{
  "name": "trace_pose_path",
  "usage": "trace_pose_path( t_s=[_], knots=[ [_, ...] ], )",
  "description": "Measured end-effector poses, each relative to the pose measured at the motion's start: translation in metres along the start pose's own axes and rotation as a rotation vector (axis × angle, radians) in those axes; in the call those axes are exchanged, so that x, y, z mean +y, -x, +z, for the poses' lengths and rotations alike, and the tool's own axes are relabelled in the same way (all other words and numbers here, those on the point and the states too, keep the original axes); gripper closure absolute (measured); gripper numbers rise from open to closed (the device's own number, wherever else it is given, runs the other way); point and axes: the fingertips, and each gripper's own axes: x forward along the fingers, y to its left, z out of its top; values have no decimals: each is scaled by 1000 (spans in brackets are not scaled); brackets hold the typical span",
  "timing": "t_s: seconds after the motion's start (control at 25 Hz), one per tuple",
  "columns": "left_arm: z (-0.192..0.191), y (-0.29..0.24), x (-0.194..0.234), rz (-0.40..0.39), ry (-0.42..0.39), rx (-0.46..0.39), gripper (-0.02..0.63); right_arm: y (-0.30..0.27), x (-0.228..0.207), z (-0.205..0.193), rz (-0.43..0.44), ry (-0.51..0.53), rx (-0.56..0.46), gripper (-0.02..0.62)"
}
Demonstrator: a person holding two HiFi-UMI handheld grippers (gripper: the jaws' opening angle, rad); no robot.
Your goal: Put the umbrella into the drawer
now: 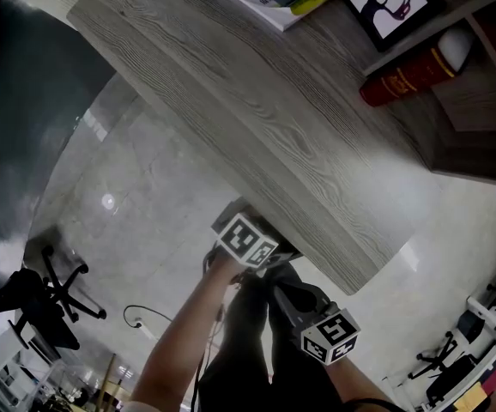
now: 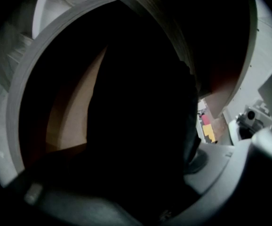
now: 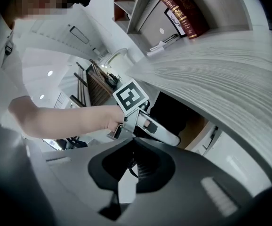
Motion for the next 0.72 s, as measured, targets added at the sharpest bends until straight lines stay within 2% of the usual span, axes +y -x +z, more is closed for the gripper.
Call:
trace_pose_path(
  t_s=[0.08,0.24,0.52,0.72],
  knots=[
    [0,2,2,8,10,-17,198,-1,1,0,4,3,0,591],
    [3,5,7,54,17,-68,164,2,-1,-5,-1,3,12,591],
    [8,21,8,82,-21,-174,158,0,4,-6,-5,10,14,591],
    [11,30,7,87,-14,-230,149,2,4,-7,-13,11,13,591]
  ],
)
